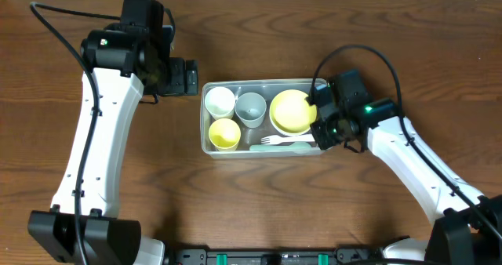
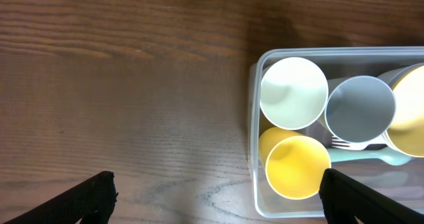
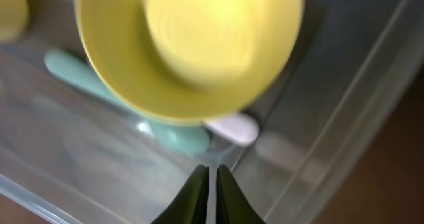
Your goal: Pack container
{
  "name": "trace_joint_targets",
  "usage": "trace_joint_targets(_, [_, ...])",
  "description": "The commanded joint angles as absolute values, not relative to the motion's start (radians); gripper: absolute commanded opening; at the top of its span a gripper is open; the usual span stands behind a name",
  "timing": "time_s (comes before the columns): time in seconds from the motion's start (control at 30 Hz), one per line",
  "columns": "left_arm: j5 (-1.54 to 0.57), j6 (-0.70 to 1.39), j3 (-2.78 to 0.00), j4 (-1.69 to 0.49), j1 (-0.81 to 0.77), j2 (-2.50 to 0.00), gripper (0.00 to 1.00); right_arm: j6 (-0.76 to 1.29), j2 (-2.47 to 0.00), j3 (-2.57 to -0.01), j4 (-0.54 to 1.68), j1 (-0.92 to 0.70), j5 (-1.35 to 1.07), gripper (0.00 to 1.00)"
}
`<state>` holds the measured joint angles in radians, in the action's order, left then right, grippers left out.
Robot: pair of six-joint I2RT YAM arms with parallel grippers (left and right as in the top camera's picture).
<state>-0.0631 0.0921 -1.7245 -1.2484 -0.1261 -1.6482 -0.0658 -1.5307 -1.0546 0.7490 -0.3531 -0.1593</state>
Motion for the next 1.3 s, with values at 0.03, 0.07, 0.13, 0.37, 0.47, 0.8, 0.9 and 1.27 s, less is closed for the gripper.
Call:
trace_joint_targets(0.03, [-0.048,0.079,-1.718,-1.249,-0.123,-1.649,0.98,-0.028,-1.471,-1.209,0.708,-0.337,-0.115,0.08])
trace_joint_targets(0.07, [-0.048,0.079,-1.719,-1.249,-0.123,-1.649,0.98,0.008,-1.456,-1.241,0.693,-0.323,-0.06,0.1])
trace_joint_targets(0.13, [-0.048,0.079,-1.718,-1.249,-0.123,-1.649,0.98,0.067,-1.431,-1.285,0.67,-0.285,0.039,0.13])
trace_joint_targets(0.37, [-0.048,0.079,-1.719,-1.225,-0.123,-1.649,0.98,0.092,-1.393,-1.307,0.653,-0.083,0.067,0.77])
trace_joint_targets(0.47, [-0.048,0.079,-1.719,-1.222,-0.123,-1.649,0.98,0.101,-1.388,-1.307,0.689,-0.025,0.054,0.82])
trace_joint_targets(0.8, [-0.048,0.08,-1.718,-1.283,-0.131,-1.528,0.98,0.119,-1.259,-1.29,0.81,-0.001,0.064,0.85])
trace_joint_targets(0.9, [-0.048,0.08,-1.702,-1.287,-0.149,-1.444,0.98,0.126,-1.183,-1.232,0.81,-0.001,0.065,0.85])
trace_joint_targets(1.27, [0.056,0.149,-1.251,-1.14,-0.24,-0.935,0.98,0.169,-0.765,-0.766,0.685,-0.002,0.143,0.88])
